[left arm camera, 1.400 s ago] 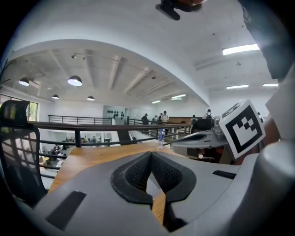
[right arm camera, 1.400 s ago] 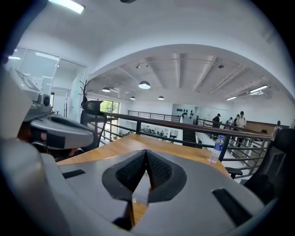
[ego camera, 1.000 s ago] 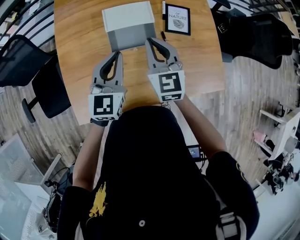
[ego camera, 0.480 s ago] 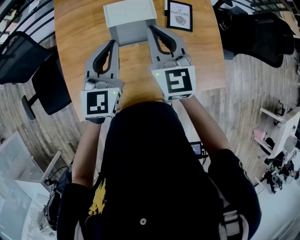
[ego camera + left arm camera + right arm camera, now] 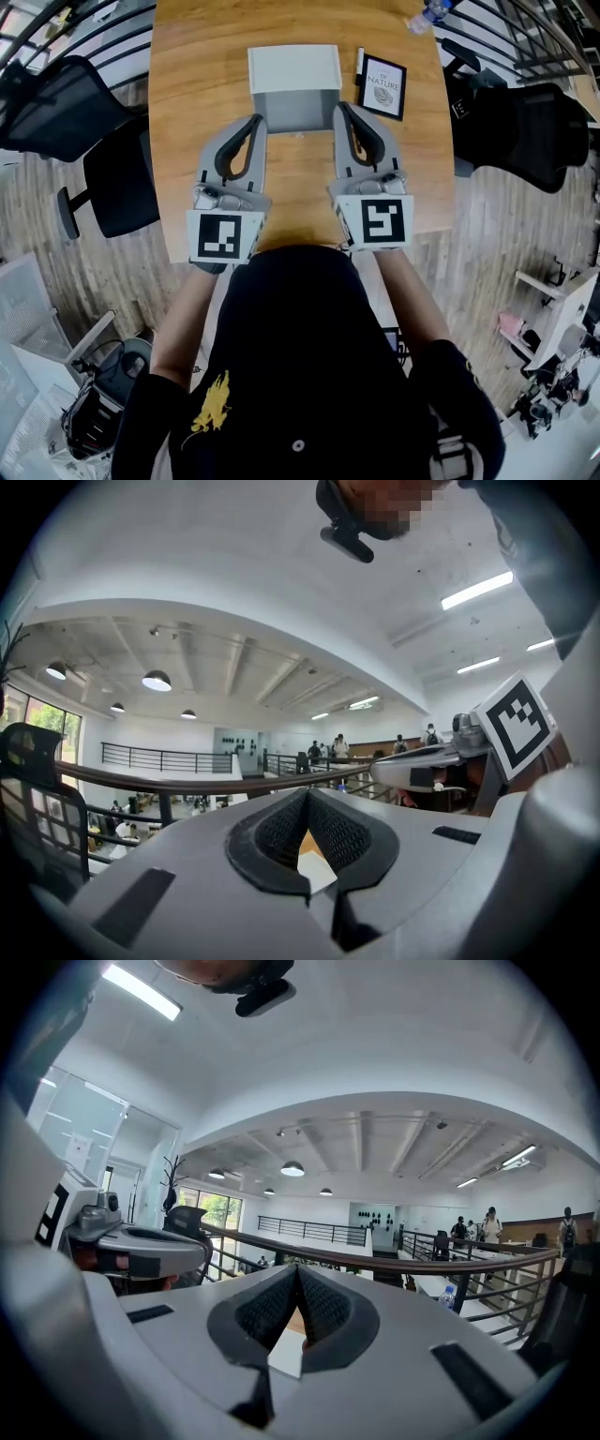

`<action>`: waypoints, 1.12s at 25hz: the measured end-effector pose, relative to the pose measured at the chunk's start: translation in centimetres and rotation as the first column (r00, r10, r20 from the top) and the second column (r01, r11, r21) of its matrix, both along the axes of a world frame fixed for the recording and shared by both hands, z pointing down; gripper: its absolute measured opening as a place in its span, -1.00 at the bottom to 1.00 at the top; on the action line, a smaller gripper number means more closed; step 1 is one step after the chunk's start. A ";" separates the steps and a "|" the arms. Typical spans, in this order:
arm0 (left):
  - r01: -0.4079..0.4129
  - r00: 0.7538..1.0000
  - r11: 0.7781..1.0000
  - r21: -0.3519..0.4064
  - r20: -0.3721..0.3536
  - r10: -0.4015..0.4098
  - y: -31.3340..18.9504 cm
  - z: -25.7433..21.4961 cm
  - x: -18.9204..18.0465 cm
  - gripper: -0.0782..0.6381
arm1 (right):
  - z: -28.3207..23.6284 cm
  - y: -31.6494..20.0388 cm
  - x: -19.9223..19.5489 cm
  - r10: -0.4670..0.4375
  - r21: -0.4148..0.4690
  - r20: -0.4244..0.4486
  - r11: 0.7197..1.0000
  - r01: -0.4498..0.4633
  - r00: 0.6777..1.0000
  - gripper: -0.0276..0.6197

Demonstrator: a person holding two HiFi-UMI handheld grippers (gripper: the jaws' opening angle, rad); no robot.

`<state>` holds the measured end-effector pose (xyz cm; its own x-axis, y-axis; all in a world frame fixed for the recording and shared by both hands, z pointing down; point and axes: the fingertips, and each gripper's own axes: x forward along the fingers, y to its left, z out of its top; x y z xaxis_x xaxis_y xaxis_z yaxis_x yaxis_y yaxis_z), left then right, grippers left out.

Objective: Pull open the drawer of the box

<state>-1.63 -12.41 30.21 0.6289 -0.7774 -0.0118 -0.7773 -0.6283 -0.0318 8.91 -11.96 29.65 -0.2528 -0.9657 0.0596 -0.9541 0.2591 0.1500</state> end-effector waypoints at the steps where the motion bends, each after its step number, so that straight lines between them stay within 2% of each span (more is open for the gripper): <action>1: 0.006 1.000 1.000 0.006 -0.005 -0.006 -0.1 0.0 -0.1 -0.73 | 0.0 0.0 0.1 0.004 0.000 -0.001 1.000 -0.004 1.000 -0.92; 18: 0.019 1.000 1.000 -0.025 0.005 -0.019 0.1 0.6 -1.3 -0.73 | -0.3 0.4 0.0 0.030 0.002 0.020 1.000 -0.031 0.999 -0.92; 22: -0.033 0.999 0.999 -0.043 -0.002 0.033 0.8 0.8 -0.7 -0.73 | -0.2 0.7 0.1 0.033 -0.002 0.022 0.999 -0.032 0.999 -0.92; 24: -0.060 0.998 0.997 -0.038 0.022 0.061 1.2 0.9 -0.4 -0.73 | -0.3 0.8 0.2 0.032 -0.003 0.022 0.999 -0.032 0.999 -0.92; 28: -0.060 0.997 0.998 -0.035 0.055 0.062 1.6 1.2 -0.4 -0.73 | -0.5 0.9 0.3 0.032 0.001 0.022 0.999 -0.032 0.999 -0.92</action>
